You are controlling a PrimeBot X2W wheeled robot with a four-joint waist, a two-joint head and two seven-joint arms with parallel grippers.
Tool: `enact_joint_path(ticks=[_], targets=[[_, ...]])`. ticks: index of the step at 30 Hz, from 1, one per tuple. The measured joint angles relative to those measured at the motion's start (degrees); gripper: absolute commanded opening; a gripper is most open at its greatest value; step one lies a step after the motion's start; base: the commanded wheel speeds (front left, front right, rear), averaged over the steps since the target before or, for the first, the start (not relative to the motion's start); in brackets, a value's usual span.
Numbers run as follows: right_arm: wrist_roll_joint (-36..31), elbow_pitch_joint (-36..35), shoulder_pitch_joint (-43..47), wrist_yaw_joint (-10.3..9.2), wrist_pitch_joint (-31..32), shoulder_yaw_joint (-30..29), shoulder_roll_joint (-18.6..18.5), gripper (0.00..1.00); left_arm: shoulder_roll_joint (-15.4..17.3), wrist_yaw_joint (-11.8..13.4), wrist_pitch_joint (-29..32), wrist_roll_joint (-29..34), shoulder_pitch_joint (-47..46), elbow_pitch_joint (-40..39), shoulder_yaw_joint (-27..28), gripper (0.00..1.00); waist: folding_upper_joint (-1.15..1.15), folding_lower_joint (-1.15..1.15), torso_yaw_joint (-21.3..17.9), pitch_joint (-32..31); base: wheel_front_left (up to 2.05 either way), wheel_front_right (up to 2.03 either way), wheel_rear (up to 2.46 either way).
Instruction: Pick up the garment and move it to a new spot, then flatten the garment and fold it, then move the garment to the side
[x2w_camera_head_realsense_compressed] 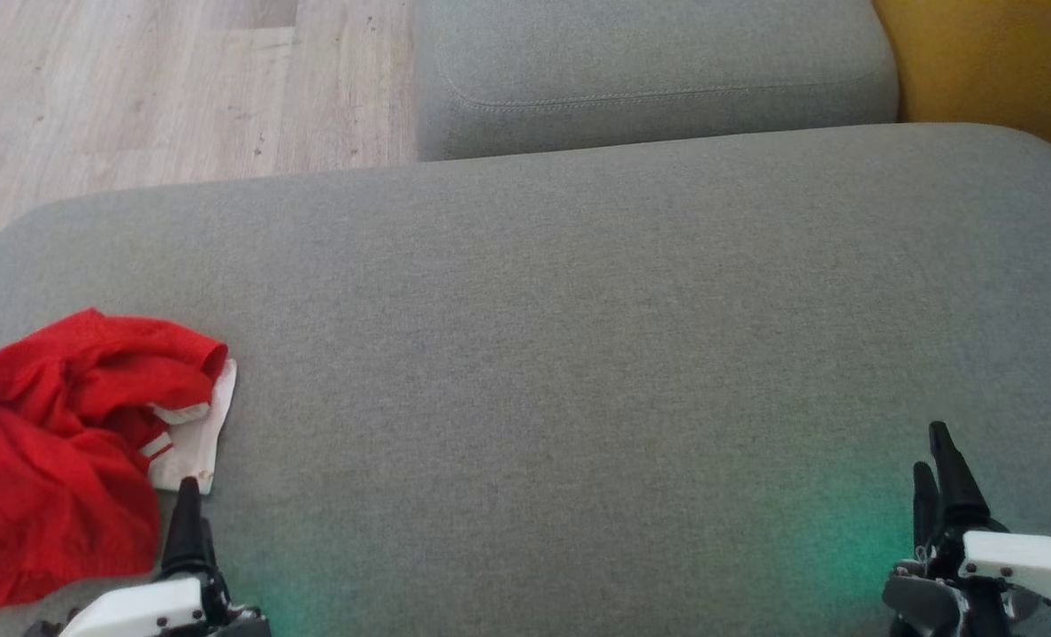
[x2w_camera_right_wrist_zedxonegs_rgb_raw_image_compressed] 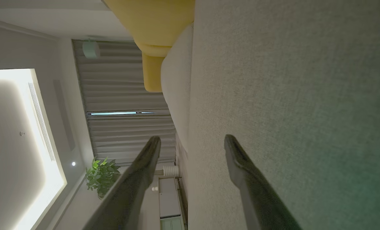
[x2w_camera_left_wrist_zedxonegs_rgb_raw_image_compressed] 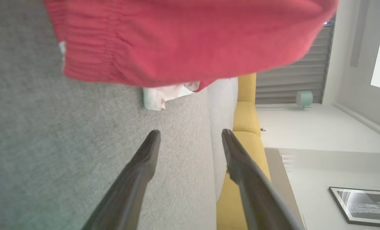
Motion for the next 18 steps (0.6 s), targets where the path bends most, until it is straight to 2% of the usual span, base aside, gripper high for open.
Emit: enact_joint_path(ticks=[6,13,18], targets=[[-5.2,-0.7,0.0,0.0,-1.0,0.4,0.0,1.0,0.0,0.1,-1.0,5.5,0.0,-1.6,-0.5,1.0,0.0,0.0,-0.2,-0.3,0.0,0.0,0.0],[-12.0,-2.1,0.1,0.0,-2.1,1.8,0.0,1.0,0.0,1.9,-2.4,12.1,0.1,-3.2,-2.0,1.0,0.0,0.0,-0.4,-0.8,0.0,0.0,0.0],[-16.3,-3.2,0.1,0.0,-2.7,2.5,0.0,1.0,0.0,2.1,-3.0,16.2,0.2,-4.1,-3.4,1.0,0.0,0.01,-0.4,-1.1,0.0,0.0,0.0]])
